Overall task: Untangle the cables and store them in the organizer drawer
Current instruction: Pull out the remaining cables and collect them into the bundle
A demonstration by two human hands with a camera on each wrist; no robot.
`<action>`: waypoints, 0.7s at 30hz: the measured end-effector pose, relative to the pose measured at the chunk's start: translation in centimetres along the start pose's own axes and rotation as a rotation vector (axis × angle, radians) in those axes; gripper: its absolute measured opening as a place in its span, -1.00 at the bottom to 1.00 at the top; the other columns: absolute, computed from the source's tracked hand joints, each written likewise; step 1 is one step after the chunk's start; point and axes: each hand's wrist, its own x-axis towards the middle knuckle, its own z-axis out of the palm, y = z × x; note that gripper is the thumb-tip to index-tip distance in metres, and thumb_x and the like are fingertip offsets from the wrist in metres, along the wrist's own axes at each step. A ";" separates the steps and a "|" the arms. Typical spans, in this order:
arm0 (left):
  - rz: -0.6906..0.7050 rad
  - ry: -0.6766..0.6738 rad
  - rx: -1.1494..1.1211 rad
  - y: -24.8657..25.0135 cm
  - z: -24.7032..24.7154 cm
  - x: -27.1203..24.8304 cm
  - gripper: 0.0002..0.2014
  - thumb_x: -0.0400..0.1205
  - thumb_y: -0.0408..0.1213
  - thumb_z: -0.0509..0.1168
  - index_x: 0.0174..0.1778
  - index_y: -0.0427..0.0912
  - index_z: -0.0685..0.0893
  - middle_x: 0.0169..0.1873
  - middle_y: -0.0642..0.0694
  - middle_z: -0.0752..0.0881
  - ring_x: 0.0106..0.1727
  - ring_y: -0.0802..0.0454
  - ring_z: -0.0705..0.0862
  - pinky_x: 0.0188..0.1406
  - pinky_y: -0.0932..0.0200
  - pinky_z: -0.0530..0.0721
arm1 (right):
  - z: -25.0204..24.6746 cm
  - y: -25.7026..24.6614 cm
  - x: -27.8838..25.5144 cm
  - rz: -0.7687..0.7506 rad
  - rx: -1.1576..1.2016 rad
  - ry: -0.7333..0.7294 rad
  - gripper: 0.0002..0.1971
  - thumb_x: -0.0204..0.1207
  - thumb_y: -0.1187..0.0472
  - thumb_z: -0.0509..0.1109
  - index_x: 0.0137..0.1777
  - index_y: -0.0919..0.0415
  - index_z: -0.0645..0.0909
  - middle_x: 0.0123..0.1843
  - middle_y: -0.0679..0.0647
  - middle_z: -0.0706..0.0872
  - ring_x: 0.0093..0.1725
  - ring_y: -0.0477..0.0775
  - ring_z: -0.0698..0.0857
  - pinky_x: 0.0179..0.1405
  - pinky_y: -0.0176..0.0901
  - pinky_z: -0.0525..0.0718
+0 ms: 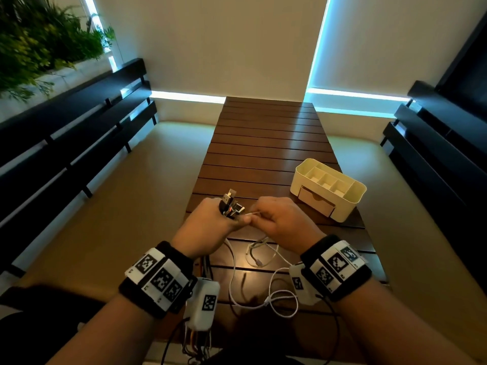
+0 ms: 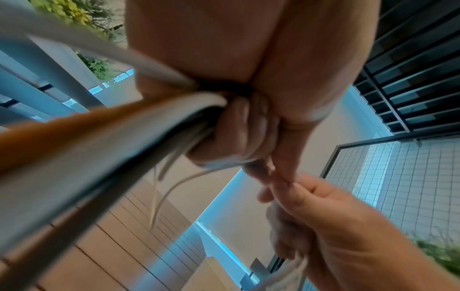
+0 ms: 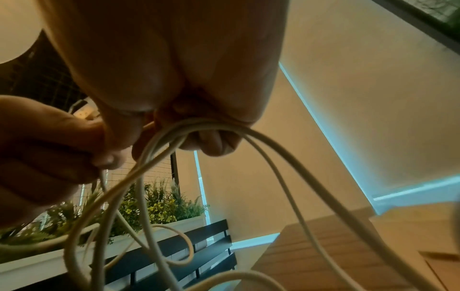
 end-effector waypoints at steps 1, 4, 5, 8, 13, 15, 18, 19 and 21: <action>-0.014 0.033 -0.039 0.1 -0.3 -0.1 -0.65 0.60 -0.10 0.46 -0.44 -0.16 0.60 -0.62 0.12 0.48 -0.54 0.19 0.38 -0.40 0.16 0.37 | 0.2 0.2 -0.2 0.043 0.014 -0.018 -0.90 0.62 0.06 0.42 -0.06 0.06 0.65 -0.25 -0.22 0.54 -0.27 -0.20 0.54 -0.26 -0.44 0.47; -0.070 0.160 -0.210 -0.2 -2.1 -0.1 -0.67 0.59 -0.15 0.49 -0.45 -0.13 0.61 -0.59 0.07 0.48 -0.54 0.09 0.39 -0.34 0.03 0.42 | 1.1 2.4 -1.2 0.217 -0.056 -0.104 -0.94 0.62 0.08 0.41 -0.02 0.01 0.58 -0.13 -0.17 0.56 -0.16 -0.18 0.56 -0.12 -0.27 0.56; -0.083 0.199 -0.251 -0.5 -3.0 -0.1 -0.68 0.58 -0.15 0.49 -0.46 -0.11 0.62 -0.57 0.03 0.48 -0.54 0.06 0.37 -0.32 -0.02 0.40 | 1.3 3.3 -1.6 0.273 -0.089 -0.117 -0.94 0.63 0.08 0.39 0.00 0.00 0.57 -0.08 -0.16 0.55 -0.12 -0.17 0.56 -0.06 -0.22 0.58; -0.109 0.265 -0.276 -1.1 -4.9 -0.3 -0.67 0.56 -0.12 0.51 -0.52 -0.01 0.68 -0.59 0.04 0.43 -0.55 0.04 0.32 -0.36 -0.01 0.34 | 1.5 5.4 -2.4 0.397 -0.160 -0.169 -0.92 0.63 0.02 0.36 0.01 -0.02 0.58 0.00 -0.18 0.56 -0.03 -0.12 0.58 0.17 -0.02 0.63; -0.147 0.232 -0.220 -1.2 -4.9 -0.4 -0.62 0.58 -0.10 0.49 -0.60 0.11 0.68 -0.62 0.08 0.46 -0.55 0.05 0.34 -0.35 0.01 0.39 | 1.2 5.8 -2.0 0.544 -0.391 -0.336 -0.57 0.54 -0.21 0.38 0.33 -0.07 0.52 0.20 -0.12 0.53 0.25 -0.02 0.56 0.39 0.16 0.35; -0.135 0.219 -0.165 -0.9 -4.4 -0.4 -0.59 0.61 -0.13 0.46 -0.61 0.19 0.69 -0.68 0.15 0.51 -0.55 0.11 0.39 -0.33 0.10 0.42 | 0.9 4.9 -1.5 0.543 -0.274 -0.308 -0.40 0.47 -0.23 0.45 0.47 -0.10 0.44 0.35 -0.14 0.48 0.35 -0.05 0.50 0.47 0.17 0.29; -0.142 0.209 -0.160 -0.7 -3.7 -0.3 -0.56 0.62 -0.17 0.45 -0.63 0.19 0.67 -0.72 0.17 0.50 -0.61 0.21 0.41 -0.34 0.11 0.41 | 0.0 3.0 -0.6 0.546 0.075 -0.161 -0.38 0.44 -0.12 0.55 0.47 -0.08 0.46 0.35 -0.17 0.55 0.27 -0.11 0.57 0.41 0.04 0.51; -0.148 0.215 -0.159 -0.7 -3.7 -0.3 -0.56 0.61 -0.17 0.46 -0.63 0.17 0.66 -0.72 0.17 0.50 -0.64 0.22 0.41 -0.36 0.12 0.39 | -0.4 2.5 -0.4 0.541 0.215 -0.095 -0.49 0.48 -0.05 0.55 0.40 -0.06 0.52 0.28 -0.14 0.64 0.19 -0.13 0.65 0.31 -0.03 0.62; -0.160 0.232 -0.137 -0.8 -3.8 -0.2 -0.57 0.61 -0.18 0.46 -0.62 0.05 0.63 -0.73 0.17 0.50 -0.66 0.24 0.42 -0.41 0.14 0.37 | -1.0 1.6 -0.1 0.507 0.479 0.054 -0.79 0.59 0.05 0.46 0.19 0.01 0.64 0.07 -0.03 0.79 0.05 -0.09 0.77 0.17 -0.08 0.73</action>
